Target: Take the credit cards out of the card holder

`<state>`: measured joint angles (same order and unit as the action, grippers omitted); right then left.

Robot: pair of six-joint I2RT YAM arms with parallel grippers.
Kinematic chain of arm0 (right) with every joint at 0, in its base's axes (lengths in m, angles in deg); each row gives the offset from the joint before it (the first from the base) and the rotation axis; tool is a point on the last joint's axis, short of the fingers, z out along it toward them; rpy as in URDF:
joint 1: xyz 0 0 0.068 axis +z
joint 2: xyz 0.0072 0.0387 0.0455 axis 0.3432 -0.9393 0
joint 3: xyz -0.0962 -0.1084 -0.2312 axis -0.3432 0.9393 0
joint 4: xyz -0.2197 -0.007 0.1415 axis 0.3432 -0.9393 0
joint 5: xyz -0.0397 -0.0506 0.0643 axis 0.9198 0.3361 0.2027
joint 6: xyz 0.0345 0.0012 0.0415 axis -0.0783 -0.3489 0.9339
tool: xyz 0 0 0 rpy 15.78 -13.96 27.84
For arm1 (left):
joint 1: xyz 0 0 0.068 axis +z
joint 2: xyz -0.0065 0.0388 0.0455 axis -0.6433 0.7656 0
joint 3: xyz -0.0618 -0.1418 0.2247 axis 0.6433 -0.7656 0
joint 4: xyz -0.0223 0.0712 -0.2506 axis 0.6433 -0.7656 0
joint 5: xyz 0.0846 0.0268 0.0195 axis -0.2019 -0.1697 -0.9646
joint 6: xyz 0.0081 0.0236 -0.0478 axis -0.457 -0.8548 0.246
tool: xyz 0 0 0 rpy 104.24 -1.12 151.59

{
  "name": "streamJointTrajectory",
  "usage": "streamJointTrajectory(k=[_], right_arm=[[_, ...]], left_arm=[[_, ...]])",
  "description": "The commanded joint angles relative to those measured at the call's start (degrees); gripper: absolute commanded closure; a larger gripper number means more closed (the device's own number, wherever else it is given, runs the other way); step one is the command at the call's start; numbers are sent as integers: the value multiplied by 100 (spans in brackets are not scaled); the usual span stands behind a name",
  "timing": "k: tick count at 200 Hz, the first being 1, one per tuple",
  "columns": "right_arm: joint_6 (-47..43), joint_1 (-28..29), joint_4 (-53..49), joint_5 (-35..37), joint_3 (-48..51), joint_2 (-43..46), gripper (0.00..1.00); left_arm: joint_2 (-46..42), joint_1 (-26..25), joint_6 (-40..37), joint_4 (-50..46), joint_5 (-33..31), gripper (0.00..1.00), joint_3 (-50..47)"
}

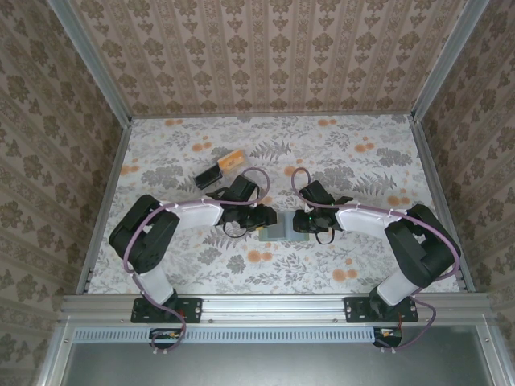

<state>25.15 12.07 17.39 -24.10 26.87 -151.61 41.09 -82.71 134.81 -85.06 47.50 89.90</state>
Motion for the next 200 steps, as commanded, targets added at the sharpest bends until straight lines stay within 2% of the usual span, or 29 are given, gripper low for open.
streamJointTrajectory(k=[1,48,135,152,200], right_arm=[[52,29,-63,7,175,-161,76],[87,29,-53,6,184,-165,76],[105,37,-35,26,202,-156,76],[109,38,-50,46,202,-135,75],[172,29,-146,195,180,31,67]], left_arm=[[207,-35,-32,-41,138,53,50],[163,-118,-229,145,363,41,173],[184,-135,-337,129,518,35,322],[131,-153,-399,48,499,28,379],[140,-247,-536,-60,627,34,661]])
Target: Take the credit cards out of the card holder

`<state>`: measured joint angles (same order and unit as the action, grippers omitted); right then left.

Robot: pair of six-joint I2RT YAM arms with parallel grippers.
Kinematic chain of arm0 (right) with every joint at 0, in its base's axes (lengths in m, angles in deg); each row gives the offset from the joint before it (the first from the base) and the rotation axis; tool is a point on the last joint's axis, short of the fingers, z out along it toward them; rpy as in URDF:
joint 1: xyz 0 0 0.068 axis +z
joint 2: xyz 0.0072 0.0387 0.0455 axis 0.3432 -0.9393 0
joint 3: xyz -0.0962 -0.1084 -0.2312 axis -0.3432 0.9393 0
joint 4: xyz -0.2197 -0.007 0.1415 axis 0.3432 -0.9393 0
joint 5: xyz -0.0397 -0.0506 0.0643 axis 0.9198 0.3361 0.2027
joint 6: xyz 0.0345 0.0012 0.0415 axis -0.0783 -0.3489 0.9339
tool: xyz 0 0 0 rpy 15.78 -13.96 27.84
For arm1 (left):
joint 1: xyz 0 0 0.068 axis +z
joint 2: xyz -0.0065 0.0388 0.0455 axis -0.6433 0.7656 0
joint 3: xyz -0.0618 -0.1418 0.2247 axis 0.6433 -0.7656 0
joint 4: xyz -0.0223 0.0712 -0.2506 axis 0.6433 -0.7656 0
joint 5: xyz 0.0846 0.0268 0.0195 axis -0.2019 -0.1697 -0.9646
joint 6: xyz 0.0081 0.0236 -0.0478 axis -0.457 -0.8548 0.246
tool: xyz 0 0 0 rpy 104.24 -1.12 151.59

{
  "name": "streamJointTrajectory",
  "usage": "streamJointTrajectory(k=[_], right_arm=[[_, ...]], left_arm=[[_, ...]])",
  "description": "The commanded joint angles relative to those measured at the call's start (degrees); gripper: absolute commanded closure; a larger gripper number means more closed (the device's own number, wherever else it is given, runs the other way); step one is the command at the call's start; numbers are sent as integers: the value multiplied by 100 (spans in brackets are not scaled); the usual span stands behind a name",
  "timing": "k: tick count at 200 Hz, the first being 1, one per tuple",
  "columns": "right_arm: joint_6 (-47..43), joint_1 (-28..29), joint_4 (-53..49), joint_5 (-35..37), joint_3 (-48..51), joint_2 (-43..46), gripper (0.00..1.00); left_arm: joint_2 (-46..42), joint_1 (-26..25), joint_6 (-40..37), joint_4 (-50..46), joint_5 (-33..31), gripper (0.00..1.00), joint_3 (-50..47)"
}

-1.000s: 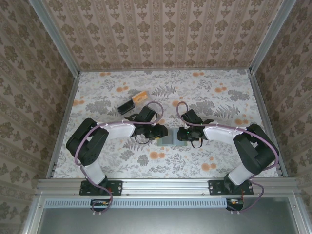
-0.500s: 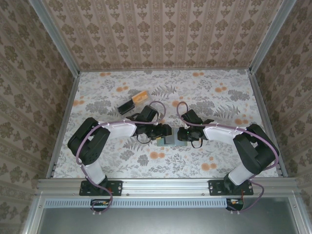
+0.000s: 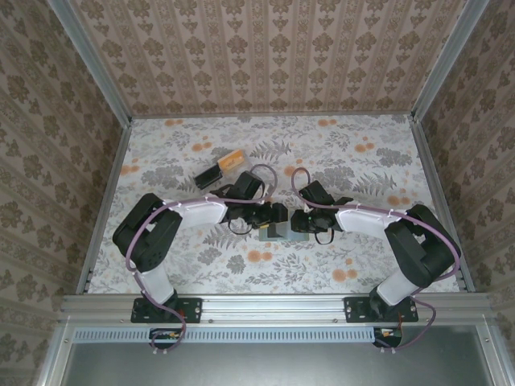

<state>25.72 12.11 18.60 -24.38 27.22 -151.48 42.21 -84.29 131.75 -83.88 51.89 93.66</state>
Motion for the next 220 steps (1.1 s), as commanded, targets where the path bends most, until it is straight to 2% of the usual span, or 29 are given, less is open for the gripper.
streamJointTrajectory(k=[1,53,78,106,139,155,181,197,206,220], right_arm=[[116,25,-263,236,152,32,67],[379,-163,-612,1026,461,1266,64],[425,-382,-723,1057,687,1916,61],[417,-493,-700,832,815,2214,58],[425,-477,-269,204,813,2012,57],[425,-427,4,-123,748,1824,60],[420,-294,389,-667,529,1398,65],[447,-216,533,-951,343,1027,71],[476,-183,625,-1102,249,767,72],[525,-135,706,-1244,130,510,73]], left_arm=[[32,-91,-233,-185,191,33,299],[527,-251,-301,-159,564,41,927],[896,-387,-267,-121,884,41,1319],[975,-440,-261,-179,873,40,1379],[434,-222,-231,-181,650,39,913],[132,-77,-270,-321,273,41,646],[-352,201,-416,-614,-150,59,148],[-565,390,-488,-807,-401,86,-122],[-613,498,-545,-895,-463,96,-224],[-581,575,-545,-857,-436,100,-360]])
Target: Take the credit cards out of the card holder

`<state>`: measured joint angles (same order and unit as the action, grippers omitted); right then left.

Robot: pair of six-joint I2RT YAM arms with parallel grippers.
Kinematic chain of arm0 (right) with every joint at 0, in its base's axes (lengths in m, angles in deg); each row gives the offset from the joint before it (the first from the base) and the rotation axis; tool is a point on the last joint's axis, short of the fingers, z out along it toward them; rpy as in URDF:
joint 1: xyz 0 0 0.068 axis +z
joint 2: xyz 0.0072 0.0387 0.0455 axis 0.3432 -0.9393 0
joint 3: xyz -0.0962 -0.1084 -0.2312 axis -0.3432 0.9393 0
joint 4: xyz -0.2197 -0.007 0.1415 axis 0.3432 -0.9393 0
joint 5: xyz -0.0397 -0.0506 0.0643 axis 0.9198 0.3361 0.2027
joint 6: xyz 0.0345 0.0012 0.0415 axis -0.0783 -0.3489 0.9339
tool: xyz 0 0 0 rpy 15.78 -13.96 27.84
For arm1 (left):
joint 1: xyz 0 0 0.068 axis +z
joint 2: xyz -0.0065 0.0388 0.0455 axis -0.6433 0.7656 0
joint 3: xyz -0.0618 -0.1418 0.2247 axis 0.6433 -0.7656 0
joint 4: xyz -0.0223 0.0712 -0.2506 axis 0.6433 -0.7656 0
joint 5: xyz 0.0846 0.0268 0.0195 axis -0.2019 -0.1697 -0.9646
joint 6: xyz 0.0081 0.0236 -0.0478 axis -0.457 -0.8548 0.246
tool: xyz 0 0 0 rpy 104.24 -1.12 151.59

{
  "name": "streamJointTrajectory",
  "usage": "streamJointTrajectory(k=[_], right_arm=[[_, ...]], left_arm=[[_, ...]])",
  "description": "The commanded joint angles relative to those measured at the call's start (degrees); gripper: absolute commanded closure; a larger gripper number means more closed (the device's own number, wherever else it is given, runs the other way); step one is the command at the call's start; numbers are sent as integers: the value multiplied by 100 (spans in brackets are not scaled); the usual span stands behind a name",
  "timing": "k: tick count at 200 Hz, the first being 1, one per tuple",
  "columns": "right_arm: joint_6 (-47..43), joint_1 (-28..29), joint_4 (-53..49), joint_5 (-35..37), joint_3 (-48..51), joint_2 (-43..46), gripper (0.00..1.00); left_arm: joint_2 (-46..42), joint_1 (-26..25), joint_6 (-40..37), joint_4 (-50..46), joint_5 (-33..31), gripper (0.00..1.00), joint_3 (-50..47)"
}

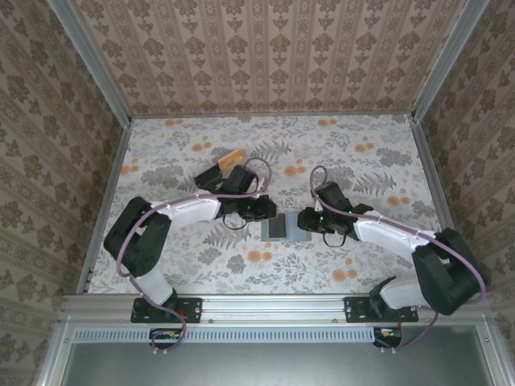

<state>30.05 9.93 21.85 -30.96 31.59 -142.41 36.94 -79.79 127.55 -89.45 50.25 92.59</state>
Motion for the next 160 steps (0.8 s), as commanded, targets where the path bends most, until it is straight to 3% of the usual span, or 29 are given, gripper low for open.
streamJointTrajectory(k=[1,53,160], right_arm=[[100,85,385,-591,-315,-414,73],[212,94,524,-845,-498,-986,79],[238,90,671,-1048,-488,-1392,79]], left_arm=[[-45,129,-125,-296,-270,100,-263],[286,30,-22,45,-15,100,-214],[824,-112,29,-21,101,100,-21]])
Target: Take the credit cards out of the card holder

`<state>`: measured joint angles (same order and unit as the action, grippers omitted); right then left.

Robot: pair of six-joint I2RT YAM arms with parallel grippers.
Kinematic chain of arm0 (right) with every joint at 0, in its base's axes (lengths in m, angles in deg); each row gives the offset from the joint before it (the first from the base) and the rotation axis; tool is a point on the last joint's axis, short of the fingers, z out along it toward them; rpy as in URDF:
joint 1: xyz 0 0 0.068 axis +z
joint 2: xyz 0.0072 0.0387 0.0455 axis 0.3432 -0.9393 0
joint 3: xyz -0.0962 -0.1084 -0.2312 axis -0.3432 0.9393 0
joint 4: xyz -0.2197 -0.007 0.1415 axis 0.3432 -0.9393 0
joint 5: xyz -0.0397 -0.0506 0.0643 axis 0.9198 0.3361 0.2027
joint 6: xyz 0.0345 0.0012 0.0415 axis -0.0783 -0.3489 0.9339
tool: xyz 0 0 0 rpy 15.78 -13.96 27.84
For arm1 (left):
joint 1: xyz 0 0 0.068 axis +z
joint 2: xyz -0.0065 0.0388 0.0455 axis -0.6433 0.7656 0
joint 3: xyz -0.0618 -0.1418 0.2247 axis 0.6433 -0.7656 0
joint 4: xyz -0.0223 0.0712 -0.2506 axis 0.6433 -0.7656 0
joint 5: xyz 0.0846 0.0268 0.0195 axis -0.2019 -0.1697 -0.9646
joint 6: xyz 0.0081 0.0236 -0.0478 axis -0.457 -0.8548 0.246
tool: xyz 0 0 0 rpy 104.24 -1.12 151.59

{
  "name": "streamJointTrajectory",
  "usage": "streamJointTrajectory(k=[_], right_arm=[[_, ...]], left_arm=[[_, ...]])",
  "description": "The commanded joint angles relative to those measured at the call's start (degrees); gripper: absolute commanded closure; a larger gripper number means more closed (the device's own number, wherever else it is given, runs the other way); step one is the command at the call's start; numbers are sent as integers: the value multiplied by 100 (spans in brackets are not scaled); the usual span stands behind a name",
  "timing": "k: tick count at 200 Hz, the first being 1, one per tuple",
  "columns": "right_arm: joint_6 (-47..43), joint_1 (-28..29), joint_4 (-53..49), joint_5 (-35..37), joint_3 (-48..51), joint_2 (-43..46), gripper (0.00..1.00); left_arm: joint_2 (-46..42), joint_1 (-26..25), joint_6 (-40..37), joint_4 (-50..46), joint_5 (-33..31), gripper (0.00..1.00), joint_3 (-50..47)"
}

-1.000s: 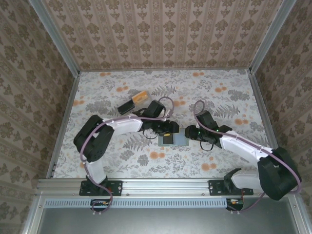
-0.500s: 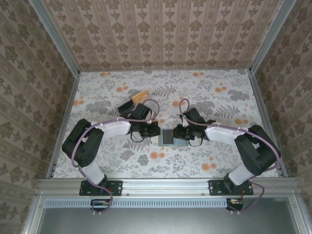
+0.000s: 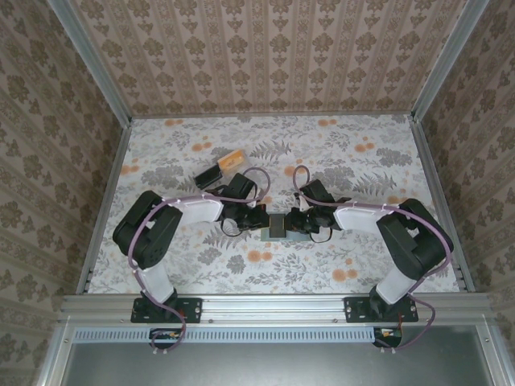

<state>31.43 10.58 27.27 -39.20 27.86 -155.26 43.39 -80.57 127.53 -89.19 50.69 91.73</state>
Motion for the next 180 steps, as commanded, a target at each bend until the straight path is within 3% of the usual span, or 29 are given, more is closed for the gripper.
streamJointTrajectory(k=[1,26,48,68,161,172,180], right_arm=[[101,22,133,-227,-115,-105,79],[119,20,194,-295,-121,-151,80],[128,20,166,-268,-101,-143,96],[86,2,16,-168,-88,-79,100],[-32,-289,-105,-198,243,312,100],[3,-288,-15,-253,244,246,85],[28,-288,55,-288,244,201,79]], left_arm=[[180,-33,29,-42,58,100,65],[185,-38,49,-44,50,100,48],[146,-41,21,-125,-5,100,59],[122,-34,-6,-318,-140,100,96],[57,108,-61,-490,-294,100,-6],[75,99,-60,-486,-269,100,9],[87,90,-57,-486,-260,100,21]])
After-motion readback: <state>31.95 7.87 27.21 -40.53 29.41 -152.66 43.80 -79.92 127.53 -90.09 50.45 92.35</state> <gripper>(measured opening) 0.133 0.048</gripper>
